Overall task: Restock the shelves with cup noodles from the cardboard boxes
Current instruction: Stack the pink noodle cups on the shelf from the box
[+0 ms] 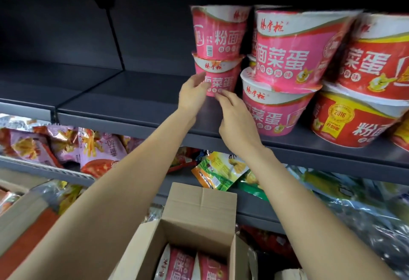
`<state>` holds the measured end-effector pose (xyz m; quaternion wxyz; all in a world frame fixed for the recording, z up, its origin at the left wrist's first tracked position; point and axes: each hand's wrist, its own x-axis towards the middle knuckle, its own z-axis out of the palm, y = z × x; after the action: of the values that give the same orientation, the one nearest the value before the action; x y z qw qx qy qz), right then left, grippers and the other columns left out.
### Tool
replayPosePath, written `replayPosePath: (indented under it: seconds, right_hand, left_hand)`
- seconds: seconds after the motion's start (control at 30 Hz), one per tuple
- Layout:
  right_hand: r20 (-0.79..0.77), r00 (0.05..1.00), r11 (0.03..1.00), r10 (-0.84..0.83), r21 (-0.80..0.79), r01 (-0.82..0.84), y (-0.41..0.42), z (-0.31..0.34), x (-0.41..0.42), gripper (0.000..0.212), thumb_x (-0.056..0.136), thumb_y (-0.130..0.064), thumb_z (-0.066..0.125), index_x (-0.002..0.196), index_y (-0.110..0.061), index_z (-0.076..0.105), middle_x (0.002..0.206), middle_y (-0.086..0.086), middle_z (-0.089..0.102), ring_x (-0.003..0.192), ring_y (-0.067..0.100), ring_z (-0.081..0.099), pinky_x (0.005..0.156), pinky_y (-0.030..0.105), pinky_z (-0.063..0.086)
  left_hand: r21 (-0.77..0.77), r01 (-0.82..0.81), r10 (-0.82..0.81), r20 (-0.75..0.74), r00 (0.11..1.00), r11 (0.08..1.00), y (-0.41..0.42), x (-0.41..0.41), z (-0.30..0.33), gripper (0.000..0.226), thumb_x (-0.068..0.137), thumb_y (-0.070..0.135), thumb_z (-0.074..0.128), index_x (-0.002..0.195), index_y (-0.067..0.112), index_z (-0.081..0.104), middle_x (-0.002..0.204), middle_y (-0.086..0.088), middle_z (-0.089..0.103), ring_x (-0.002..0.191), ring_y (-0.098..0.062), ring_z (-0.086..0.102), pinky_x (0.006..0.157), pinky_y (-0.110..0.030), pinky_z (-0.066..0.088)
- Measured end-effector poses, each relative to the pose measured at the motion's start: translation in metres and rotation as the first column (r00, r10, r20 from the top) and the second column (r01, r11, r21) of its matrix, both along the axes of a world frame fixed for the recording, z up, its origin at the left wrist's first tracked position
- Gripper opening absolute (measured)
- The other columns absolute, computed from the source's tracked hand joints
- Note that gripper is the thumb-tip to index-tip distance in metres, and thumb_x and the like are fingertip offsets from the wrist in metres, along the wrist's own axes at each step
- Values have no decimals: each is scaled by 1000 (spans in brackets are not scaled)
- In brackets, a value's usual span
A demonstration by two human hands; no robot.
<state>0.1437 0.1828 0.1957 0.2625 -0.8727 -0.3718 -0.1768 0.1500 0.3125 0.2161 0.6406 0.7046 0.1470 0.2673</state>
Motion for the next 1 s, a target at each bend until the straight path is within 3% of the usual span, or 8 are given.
replayPosePath:
  seconds: [0.2,0.3,0.4,0.53,0.6,0.7,0.9,1.0]
  right_hand:
    - [129,990,958,55,272,-89,-31,-49,-68,27,89,-14,54,114,-14,64,104,-2,69,95,18,64,75,31,50]
    - [40,993,970,107,217,-113,-46,-101,-109,22,89,-21,55,106,-17,67,88,-6,71,79,13,67,59,28,52]
    - [-129,985,993,116,46,-111,-55,-164,-145,19,85,-18,60,101,-23,67,82,-7,71,72,15,68,55,28,53]
    - [-381,922,931,65,-310,-194,-58,-243,-171,32,89,-15,55,119,-24,61,112,-8,66,103,15,61,75,28,50]
    - [-465,885,870,20,-428,-245,-54,-274,-175,43,91,-15,52,133,-25,49,131,-6,54,116,19,49,87,31,45]
    - [-498,863,792,-80,-558,-249,-44,-305,-172,58,91,-17,55,144,-24,34,142,2,39,124,27,41,98,36,38]
    - [-343,911,476,-230,-856,-202,-12,-364,-143,74,93,-21,50,152,-19,5,147,20,29,130,38,34,103,49,36]
    - [-475,802,424,-363,-850,-312,-10,-397,-138,114,81,-36,70,148,-24,-20,156,21,3,142,41,13,112,54,23]
  left_hand:
    - [360,-273,164,306,938,892,-8,-154,-51,18,94,6,50,106,12,62,87,7,67,84,-7,63,80,-22,49]
    - [471,-304,249,176,952,828,-4,-229,-116,14,93,10,53,101,15,63,79,15,63,70,-1,58,66,-17,45]
    - [541,-248,378,-143,915,804,-4,-289,-198,16,85,22,55,98,24,63,76,20,60,70,0,56,62,-23,44]
    - [563,94,355,-632,688,821,-1,-330,-289,54,85,46,61,131,20,50,127,0,56,116,-27,48,92,-35,39]
    - [498,141,335,-740,583,855,-1,-332,-311,66,84,50,62,139,19,41,135,-7,50,121,-30,45,97,-39,38]
    - [548,159,382,-735,560,821,-8,-321,-326,51,89,48,55,133,22,47,120,-4,58,107,-30,56,87,-38,40]
    - [632,112,397,-604,690,767,2,-320,-352,31,98,29,41,120,13,56,97,-12,63,81,-37,60,64,-41,47]
    - [648,93,412,-582,701,756,-1,-318,-355,29,99,25,43,124,14,54,102,-10,63,83,-34,59,63,-35,42]
